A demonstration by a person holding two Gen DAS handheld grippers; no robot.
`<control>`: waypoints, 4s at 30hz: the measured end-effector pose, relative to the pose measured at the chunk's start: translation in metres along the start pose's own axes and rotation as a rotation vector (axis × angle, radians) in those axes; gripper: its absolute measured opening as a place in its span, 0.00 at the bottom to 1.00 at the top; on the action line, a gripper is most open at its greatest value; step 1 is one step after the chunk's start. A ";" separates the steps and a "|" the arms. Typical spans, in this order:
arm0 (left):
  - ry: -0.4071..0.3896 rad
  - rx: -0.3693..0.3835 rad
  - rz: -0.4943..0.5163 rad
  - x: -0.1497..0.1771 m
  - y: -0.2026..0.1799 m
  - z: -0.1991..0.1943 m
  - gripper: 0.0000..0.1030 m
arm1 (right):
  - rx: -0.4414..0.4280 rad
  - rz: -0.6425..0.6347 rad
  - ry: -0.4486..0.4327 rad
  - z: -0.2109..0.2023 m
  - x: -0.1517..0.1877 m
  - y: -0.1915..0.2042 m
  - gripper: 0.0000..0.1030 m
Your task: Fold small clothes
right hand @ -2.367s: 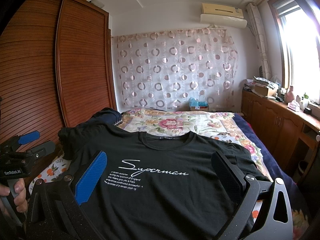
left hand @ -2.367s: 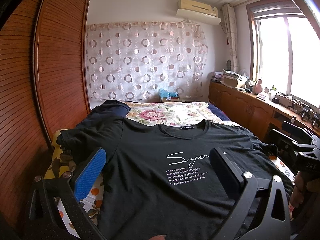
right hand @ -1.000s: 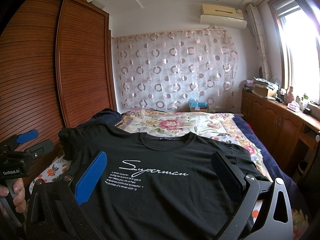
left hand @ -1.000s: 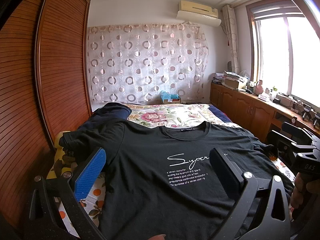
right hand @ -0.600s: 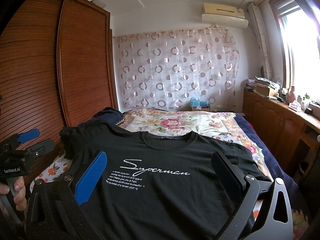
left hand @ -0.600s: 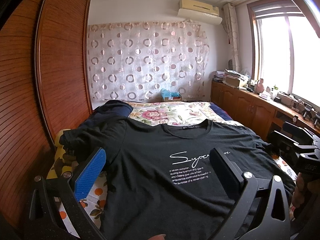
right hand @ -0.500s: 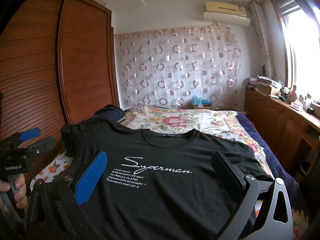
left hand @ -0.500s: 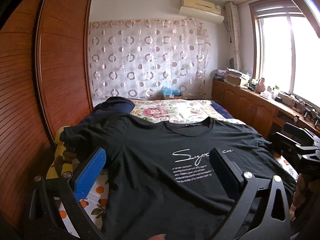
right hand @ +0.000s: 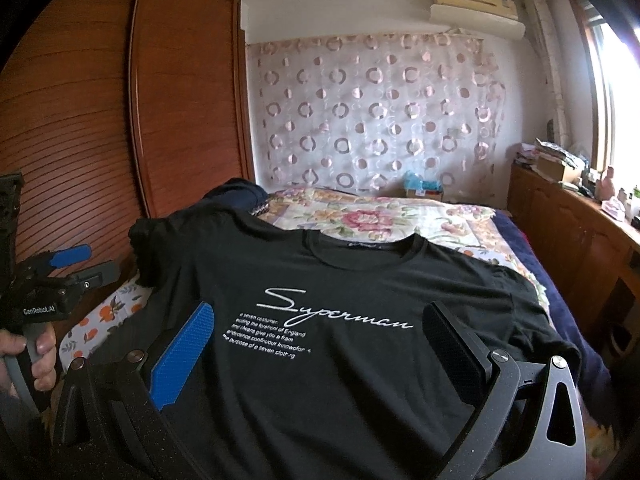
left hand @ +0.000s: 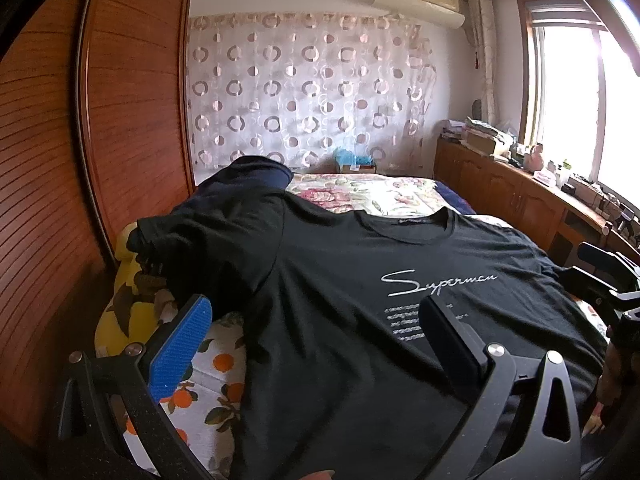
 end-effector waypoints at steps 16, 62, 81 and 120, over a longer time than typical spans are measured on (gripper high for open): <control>0.061 -0.028 0.028 -0.012 0.056 0.044 0.96 | -0.078 -0.072 0.085 0.055 -0.019 -0.016 1.00; 0.058 -0.013 -0.001 -0.122 0.120 0.098 0.04 | -0.200 -0.055 0.242 0.166 -0.063 -0.041 1.00; 0.192 0.243 0.107 -0.126 -0.009 0.162 0.42 | -0.106 0.029 0.235 0.146 -0.048 -0.061 1.00; 0.189 0.033 -0.146 -0.040 0.144 0.081 0.77 | -0.689 -0.105 0.443 0.274 -0.073 0.131 0.24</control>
Point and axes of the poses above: each gripper's, at about its wrist camera, not at the fingertips, and z roughly the way its jaws point, y to its left, x to its underside, the point moved 6 cm from there along z, roughly the way its jaws point, and after that the axes turned 4 degrees about x, right-handed, at the moved point
